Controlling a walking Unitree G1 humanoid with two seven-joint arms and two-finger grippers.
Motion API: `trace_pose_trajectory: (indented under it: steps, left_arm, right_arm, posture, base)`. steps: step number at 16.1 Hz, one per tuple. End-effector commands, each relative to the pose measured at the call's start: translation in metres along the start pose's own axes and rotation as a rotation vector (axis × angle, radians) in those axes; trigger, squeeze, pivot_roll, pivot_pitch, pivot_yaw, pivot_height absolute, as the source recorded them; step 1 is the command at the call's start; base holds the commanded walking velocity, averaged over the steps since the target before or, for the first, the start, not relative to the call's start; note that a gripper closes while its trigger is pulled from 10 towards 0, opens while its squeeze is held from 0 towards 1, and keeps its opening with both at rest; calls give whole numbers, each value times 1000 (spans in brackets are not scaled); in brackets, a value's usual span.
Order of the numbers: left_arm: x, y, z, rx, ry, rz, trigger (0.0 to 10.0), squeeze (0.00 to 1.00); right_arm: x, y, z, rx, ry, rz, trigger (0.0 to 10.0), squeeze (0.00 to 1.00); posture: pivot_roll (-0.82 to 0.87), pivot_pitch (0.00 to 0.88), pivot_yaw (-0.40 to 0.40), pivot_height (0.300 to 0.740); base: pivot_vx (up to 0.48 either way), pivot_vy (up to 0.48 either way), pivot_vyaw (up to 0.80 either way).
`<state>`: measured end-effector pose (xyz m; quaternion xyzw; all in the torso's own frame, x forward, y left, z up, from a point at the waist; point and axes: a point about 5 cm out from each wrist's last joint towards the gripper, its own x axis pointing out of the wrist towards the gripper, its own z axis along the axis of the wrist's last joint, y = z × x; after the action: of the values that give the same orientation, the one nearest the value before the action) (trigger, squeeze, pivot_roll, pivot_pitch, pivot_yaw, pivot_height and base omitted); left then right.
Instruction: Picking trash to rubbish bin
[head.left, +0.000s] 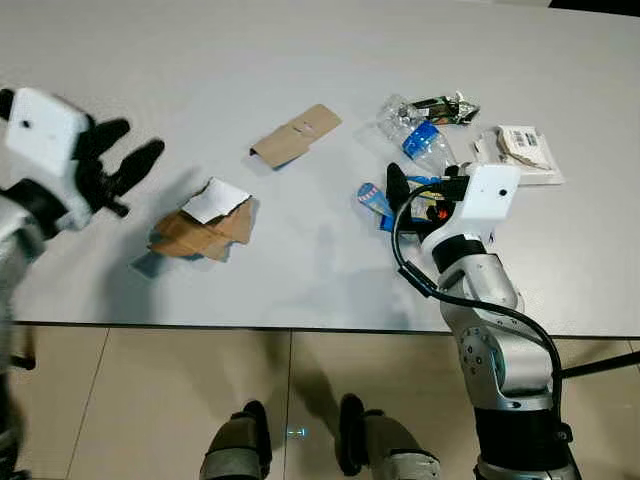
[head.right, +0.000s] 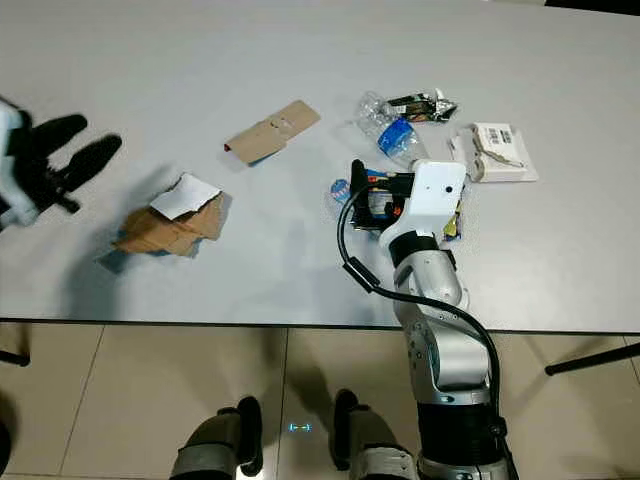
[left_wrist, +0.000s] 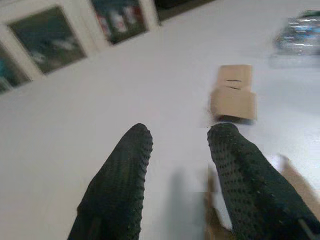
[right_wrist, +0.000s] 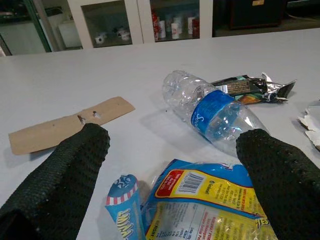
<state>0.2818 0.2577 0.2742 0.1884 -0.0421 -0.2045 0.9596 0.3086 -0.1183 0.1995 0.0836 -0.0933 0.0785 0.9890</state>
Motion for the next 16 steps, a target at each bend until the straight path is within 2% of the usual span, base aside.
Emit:
trace_pose_trajectory:
  steps: [1, 3, 4, 5, 6, 9, 14, 15, 16]
  left_arm:
    - [-6, -7, 2, -24, 2, -93, 10000, 1000]
    - [-7, -10, 3, -42, 4, -126, 10000, 1000]
    - [-4, -13, 1, -6, 29, -104, 10000, 1000]
    - [-5, -11, 0, 62, 78, -75, 10000, 0]
    - [0, -16, -5, 69, 103, -33, 10000, 0]
    - [17, -26, -16, -118, 108, 106, 10000, 0]
    - [26, -31, -28, -228, 177, 236, 10000, 0]
    - [27, -30, -31, -318, 177, 314, 10000, 0]
    - [28, -31, -34, -371, 182, 345, 10000, 0]
  right_arm:
    - [0, -2, -1, 2, -6, -3, 10000, 0]
    - [1, -2, -1, 4, -6, 0, 10000, 0]
    - [1, -1, -1, 5, -7, 3, 10000, 0]
    - [1, -1, -1, 5, -8, 4, 10000, 0]
    - [2, -1, -1, 5, -9, 4, 10000, 0]
    - [2, 0, -2, 4, -9, 8, 10000, 0]
    - [0, -1, -1, -1, -12, 9, 10000, 0]
    - [0, -1, -2, -3, -12, 9, 10000, 0]
    - [0, -1, -2, -3, -11, 10, 10000, 0]
  posture:
    - [8, 248, -52, 740]
    - [13, 244, -53, 740]
    - [15, 243, -51, 740]
    - [13, 241, -49, 740]
    - [13, 239, -47, 740]
    - [9, 233, -43, 740]
    - [-3, 216, -39, 740]
    - [0, 212, -39, 740]
    - [-1, 207, -39, 740]
  base:
    - [0, 0, 0]
    - [0, 0, 0]
    - [0, 0, 0]
    - [0, 0, 0]
    - [0, 0, 0]
    - [0, 0, 0]
    - [0, 0, 0]
    - [0, 0, 0]
    - [0, 0, 0]
